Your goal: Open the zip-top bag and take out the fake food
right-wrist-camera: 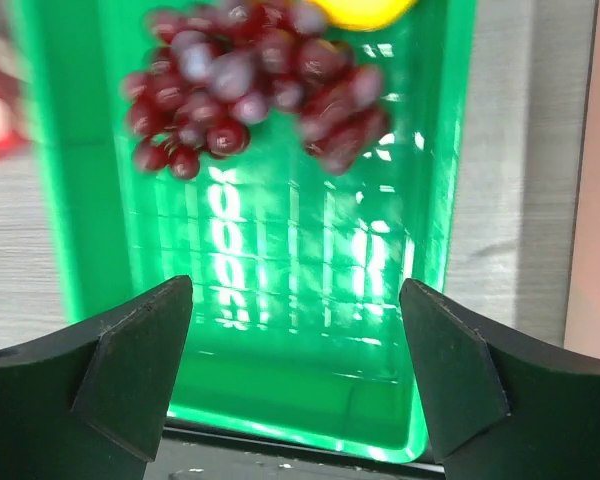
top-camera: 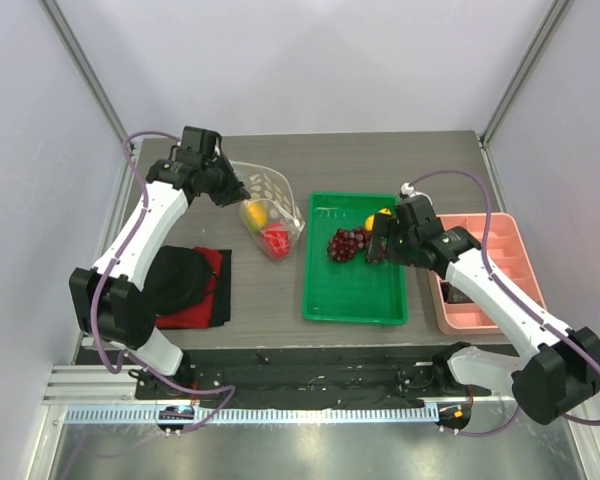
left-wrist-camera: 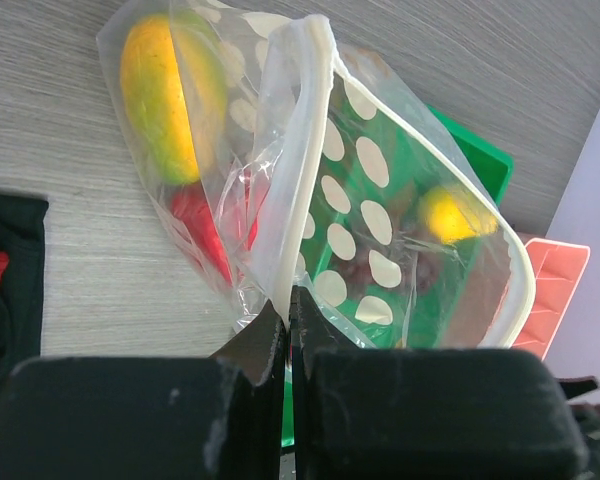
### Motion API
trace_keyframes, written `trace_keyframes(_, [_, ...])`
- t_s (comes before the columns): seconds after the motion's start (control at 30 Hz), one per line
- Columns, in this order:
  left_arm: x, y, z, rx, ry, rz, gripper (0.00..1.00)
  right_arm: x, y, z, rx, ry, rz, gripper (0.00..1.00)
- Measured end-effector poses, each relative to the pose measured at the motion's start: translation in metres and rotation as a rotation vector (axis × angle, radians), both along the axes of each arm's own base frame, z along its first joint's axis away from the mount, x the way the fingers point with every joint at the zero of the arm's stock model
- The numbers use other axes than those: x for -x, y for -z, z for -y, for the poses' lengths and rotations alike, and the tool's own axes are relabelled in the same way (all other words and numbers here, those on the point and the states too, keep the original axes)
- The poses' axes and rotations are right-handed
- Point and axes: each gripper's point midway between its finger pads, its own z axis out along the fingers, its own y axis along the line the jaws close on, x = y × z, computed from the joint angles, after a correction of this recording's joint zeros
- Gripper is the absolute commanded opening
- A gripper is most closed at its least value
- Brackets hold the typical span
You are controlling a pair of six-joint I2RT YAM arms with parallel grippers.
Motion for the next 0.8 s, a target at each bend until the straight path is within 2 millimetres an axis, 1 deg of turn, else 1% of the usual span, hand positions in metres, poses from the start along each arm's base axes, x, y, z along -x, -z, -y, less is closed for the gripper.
trace_keyframes(0.03, [0.000, 0.000, 0.000, 0.000, 0.000, 0.000, 0.00, -0.002, -0.006, -0.001, -0.003, -0.004, 0.009, 0.90])
trace_keyframes(0.07, [0.000, 0.000, 0.000, 0.000, 0.001, 0.000, 0.00, -0.006, -0.017, -0.004, -0.016, -0.013, 0.033, 0.90])
trace_keyframes(0.17, [0.000, 0.000, 0.000, -0.001, 0.002, 0.001, 0.00, -0.026, -0.057, -0.020, -0.055, -0.060, 0.123, 0.88])
trace_keyframes(0.23, [0.000, 0.000, 0.000, -0.001, 0.004, 0.001, 0.00, -0.046, -0.087, -0.038, -0.084, -0.098, 0.192, 0.87])
trace_keyframes(0.27, [0.000, 0.000, 0.000, -0.001, 0.006, 0.002, 0.00, -0.058, -0.101, -0.049, -0.103, -0.116, 0.230, 0.84])
trace_keyframes(0.33, [0.000, 0.000, 0.001, -0.001, 0.009, 0.002, 0.00, -0.079, -0.121, -0.071, -0.137, -0.148, 0.277, 0.81])
trace_keyframes(0.4, [0.001, -0.001, 0.001, -0.003, 0.015, 0.005, 0.00, -0.100, -0.132, -0.096, -0.169, -0.179, 0.302, 0.70])
trace_keyframes(0.43, [0.001, -0.001, 0.001, -0.004, 0.017, 0.006, 0.00, -0.106, -0.133, -0.107, -0.179, -0.193, 0.301, 0.67])
trace_keyframes(0.47, [0.001, -0.001, 0.001, -0.005, 0.020, 0.008, 0.00, -0.116, -0.136, -0.123, -0.194, -0.211, 0.305, 0.65])
trace_keyframes(0.5, [0.001, -0.002, 0.002, -0.005, 0.022, 0.010, 0.00, -0.120, -0.137, -0.136, -0.204, -0.231, 0.308, 0.58])
trace_keyframes(0.53, [0.001, -0.002, 0.003, -0.005, 0.024, 0.012, 0.00, -0.124, -0.137, -0.151, -0.211, -0.252, 0.302, 0.54])
trace_keyframes(0.57, [0.001, -0.003, 0.004, -0.004, 0.027, 0.014, 0.00, -0.127, -0.139, -0.168, -0.224, -0.278, 0.305, 0.48])
trace_keyframes(0.6, [0.001, -0.004, 0.005, -0.003, 0.029, 0.017, 0.00, -0.129, -0.142, -0.185, -0.239, -0.306, 0.304, 0.38])
trace_keyframes(0.63, [0.001, -0.005, 0.006, -0.003, 0.030, 0.019, 0.00, -0.130, -0.144, -0.200, -0.253, -0.330, 0.306, 0.34])
trace_keyframes(0.73, [0.001, -0.009, 0.008, 0.001, 0.034, 0.029, 0.00, -0.129, -0.156, -0.234, -0.298, -0.381, 0.312, 0.27])
trace_keyframes(0.8, [0.001, -0.011, 0.009, 0.002, 0.036, 0.035, 0.00, -0.126, -0.163, -0.245, -0.313, -0.403, 0.320, 0.27])
